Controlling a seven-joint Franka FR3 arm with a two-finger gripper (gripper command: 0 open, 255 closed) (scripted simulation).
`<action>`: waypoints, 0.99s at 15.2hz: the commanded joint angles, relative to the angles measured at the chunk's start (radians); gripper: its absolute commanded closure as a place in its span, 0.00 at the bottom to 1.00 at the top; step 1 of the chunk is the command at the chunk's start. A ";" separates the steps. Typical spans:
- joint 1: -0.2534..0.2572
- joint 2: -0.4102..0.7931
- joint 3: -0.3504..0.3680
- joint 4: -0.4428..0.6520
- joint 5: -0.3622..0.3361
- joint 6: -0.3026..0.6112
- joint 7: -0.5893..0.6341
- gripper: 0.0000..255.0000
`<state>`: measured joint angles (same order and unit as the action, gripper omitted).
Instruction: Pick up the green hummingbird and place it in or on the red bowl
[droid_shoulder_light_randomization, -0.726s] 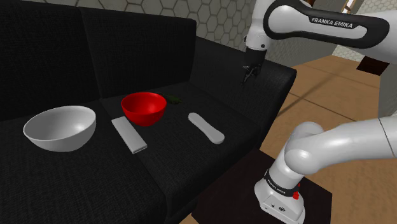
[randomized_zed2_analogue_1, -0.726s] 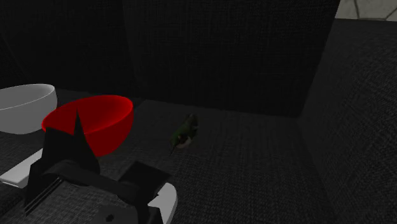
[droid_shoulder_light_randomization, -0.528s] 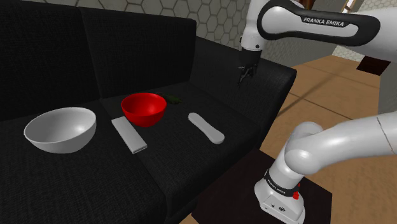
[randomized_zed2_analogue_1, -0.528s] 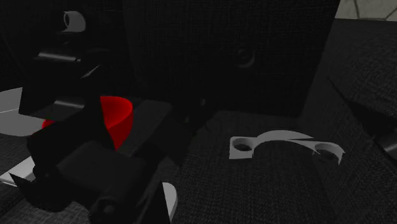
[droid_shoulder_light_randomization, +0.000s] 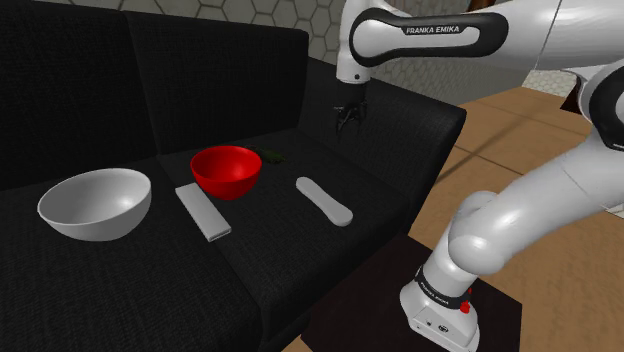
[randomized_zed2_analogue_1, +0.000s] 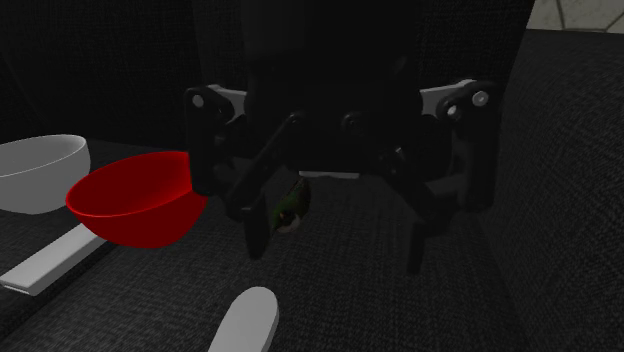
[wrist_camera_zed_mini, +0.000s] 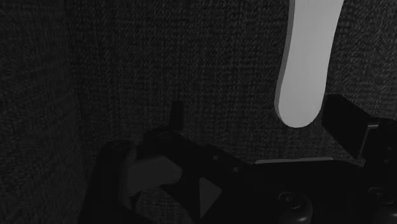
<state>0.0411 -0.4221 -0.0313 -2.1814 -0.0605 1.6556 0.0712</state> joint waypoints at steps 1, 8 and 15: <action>0.006 0.090 0.007 0.062 0.009 0.014 0.011 0.00; 0.023 0.388 0.027 0.295 0.030 0.030 0.043 0.00; 0.039 0.701 0.041 0.609 0.043 -0.021 0.069 0.00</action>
<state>0.0766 0.2295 0.0066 -1.6312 -0.0192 1.6520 0.1342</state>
